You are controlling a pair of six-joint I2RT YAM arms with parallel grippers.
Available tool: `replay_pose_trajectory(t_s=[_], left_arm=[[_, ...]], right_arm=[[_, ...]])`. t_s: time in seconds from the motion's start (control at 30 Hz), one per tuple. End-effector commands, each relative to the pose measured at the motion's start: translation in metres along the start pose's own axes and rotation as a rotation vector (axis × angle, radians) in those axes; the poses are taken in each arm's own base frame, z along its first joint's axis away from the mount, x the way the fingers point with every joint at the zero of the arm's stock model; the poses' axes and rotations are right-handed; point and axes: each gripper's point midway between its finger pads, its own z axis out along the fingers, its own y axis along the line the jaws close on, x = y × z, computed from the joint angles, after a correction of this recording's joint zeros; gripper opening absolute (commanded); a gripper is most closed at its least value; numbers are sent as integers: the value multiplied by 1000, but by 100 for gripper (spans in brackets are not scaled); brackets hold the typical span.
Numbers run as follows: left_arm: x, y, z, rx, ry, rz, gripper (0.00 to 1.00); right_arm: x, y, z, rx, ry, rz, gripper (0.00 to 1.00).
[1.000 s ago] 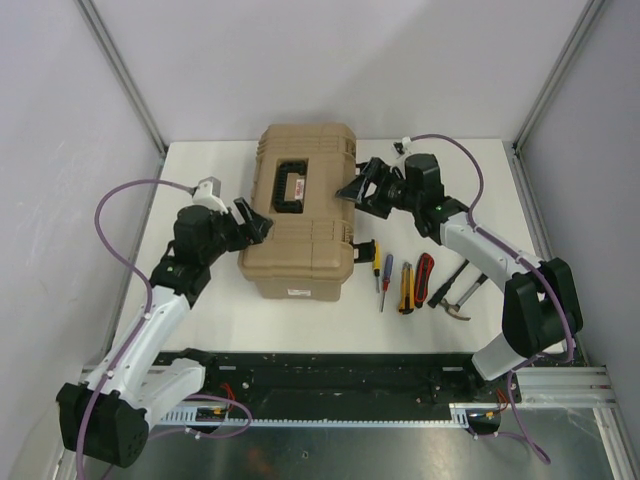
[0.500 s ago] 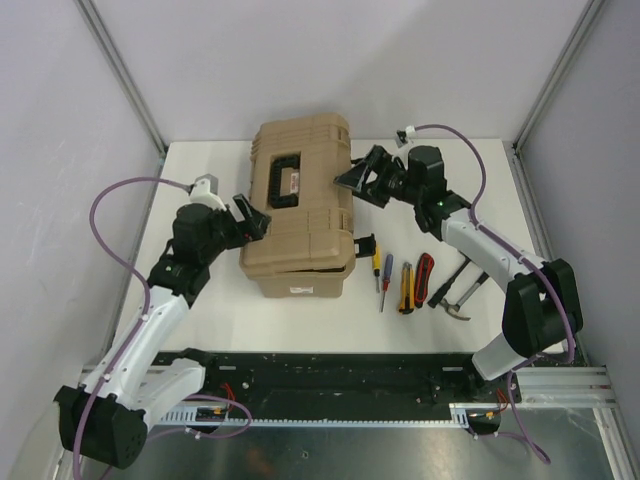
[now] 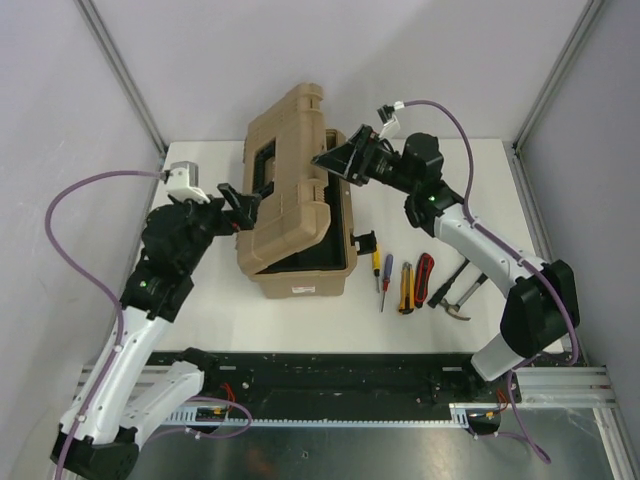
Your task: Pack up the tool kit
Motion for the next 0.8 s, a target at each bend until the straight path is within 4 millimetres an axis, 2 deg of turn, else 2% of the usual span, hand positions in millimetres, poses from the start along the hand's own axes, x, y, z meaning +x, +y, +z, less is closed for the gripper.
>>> replay_pose_trajectory(t_s=[0.0,0.13,0.23,0.37,0.53,0.77], left_arm=[[-51,-17,-19,52,-143,75,98],[-66,-24,-31,73,-188,84,98],[-70,-33,-40,125,-197,112,98],[-64,-47,-50,220,-184,168,99],[-57,-71,-62,368,-155,233,99],[-41,-78,-59,400,-87,363,99]], right_arm=[[11,69,9,-230,65,-49,81],[21,70,23,-243,92,-41,81],[28,72,33,-247,111,-40,81],[36,76,46,-228,132,-61,77],[38,70,51,-173,119,-79,73],[36,70,53,-166,100,-53,73]])
